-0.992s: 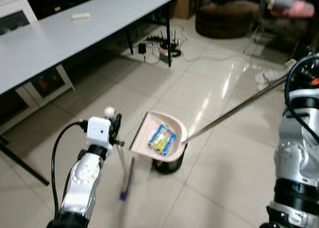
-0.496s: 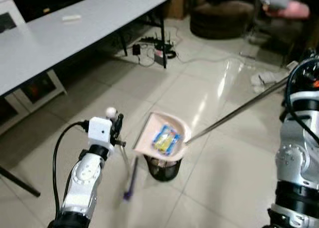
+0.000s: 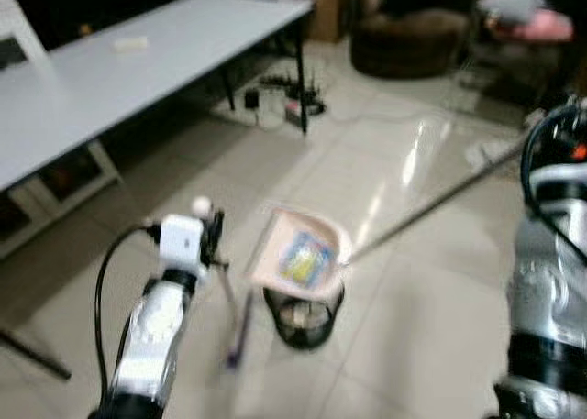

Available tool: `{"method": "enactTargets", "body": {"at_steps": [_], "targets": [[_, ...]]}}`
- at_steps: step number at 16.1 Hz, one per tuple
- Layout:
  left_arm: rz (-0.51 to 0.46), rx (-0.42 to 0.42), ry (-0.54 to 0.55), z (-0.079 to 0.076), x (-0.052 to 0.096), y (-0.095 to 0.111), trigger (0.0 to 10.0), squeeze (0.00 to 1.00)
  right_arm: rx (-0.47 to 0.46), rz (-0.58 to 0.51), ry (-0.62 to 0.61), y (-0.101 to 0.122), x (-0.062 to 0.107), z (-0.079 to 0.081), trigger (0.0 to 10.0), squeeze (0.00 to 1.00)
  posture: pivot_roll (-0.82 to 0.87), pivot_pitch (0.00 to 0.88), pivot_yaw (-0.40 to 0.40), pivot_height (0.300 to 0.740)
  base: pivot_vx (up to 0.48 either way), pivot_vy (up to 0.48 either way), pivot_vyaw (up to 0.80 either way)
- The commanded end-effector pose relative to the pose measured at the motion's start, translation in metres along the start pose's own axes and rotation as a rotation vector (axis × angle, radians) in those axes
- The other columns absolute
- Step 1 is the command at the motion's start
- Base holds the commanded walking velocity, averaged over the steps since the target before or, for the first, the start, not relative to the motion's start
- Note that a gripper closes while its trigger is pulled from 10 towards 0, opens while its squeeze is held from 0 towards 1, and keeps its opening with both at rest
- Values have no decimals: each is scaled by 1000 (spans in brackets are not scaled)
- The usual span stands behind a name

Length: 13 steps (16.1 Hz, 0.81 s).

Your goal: Sweep floor

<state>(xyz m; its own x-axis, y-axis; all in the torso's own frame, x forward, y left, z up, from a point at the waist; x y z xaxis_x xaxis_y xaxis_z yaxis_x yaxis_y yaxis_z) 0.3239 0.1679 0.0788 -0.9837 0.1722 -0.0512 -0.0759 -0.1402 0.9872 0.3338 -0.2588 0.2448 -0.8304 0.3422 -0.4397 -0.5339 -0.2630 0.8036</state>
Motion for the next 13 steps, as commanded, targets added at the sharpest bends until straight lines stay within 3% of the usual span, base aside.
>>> {"method": "enactTargets", "body": {"at_steps": [1, 5, 11, 13], "targets": [[-17, -47, 27, 13, -1, 7, 10000, 0, -40, -31, 49, 5, -1, 17, 10000, 0, -6, 3, 69, 740, 0, 0, 0], [-17, -55, 24, 11, -3, 8, 10000, 0, 79, -37, 88, 2, 0, 20, 10000, 0, -1, 9, 69, 740, 0, 0, 0], [-9, -60, 21, 9, -3, 6, 10000, 0, 191, -96, 315, 0, 1, 66, 10000, 0, -2, 7, 62, 740, 0, 0, 0], [-6, -60, 25, 10, -2, 5, 10000, 0, 298, -110, 472, -6, 8, 94, 10000, 0, -2, 9, 61, 740, 0, 0, 0]]}}
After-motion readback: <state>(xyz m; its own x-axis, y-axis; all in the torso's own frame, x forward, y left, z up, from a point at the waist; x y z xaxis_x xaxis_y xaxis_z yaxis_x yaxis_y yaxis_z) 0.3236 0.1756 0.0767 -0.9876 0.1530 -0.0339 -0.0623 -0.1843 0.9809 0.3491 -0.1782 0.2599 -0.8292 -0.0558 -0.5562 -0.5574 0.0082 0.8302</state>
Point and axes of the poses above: a point about 5 cm out from each wrist's last joint towards the gripper, its own x axis pointing back from the gripper into the wrist, its own y axis along the axis of the wrist's last joint, z = x × y, the point moved 5 cm from there along -x, pointing out of the wrist towards the gripper, and after that the axes turned 1 degree about -x, right-handed, at the moved point
